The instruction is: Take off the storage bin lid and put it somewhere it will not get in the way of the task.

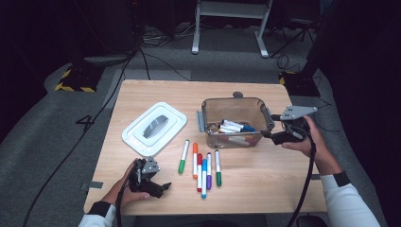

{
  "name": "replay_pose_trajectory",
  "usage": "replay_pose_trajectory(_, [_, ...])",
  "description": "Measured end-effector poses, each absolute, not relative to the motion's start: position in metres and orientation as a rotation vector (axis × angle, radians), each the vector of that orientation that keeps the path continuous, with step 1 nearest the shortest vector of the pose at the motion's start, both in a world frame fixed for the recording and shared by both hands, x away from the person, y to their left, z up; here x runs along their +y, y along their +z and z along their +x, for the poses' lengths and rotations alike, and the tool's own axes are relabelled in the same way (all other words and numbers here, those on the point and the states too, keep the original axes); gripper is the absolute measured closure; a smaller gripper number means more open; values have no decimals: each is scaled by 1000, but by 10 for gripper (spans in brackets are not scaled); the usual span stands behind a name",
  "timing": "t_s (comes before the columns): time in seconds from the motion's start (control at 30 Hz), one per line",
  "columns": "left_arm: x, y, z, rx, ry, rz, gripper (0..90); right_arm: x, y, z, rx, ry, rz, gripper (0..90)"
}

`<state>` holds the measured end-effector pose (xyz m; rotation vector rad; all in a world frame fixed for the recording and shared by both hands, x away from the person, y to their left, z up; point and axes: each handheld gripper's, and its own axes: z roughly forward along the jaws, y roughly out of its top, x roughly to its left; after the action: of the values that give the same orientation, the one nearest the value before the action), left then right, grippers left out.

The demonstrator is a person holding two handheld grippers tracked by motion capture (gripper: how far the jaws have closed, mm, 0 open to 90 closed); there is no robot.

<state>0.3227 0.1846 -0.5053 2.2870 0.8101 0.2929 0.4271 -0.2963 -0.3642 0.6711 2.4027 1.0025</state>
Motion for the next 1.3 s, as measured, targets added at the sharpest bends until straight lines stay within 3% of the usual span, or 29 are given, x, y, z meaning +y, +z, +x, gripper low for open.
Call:
replay_pose_trajectory(0.5, [186,-505,323,786,283,2294,42,-303,-420,362,2391,1106,777,270])
replay_pose_trajectory(0.9, [186,-505,324,784,281,2295,41,-217,-460,346,2547,1134,631,271])
replay_pose_trajectory(1.3, [186,-505,324,782,282,2296,43,-170,-484,353,2648,1124,599,302])
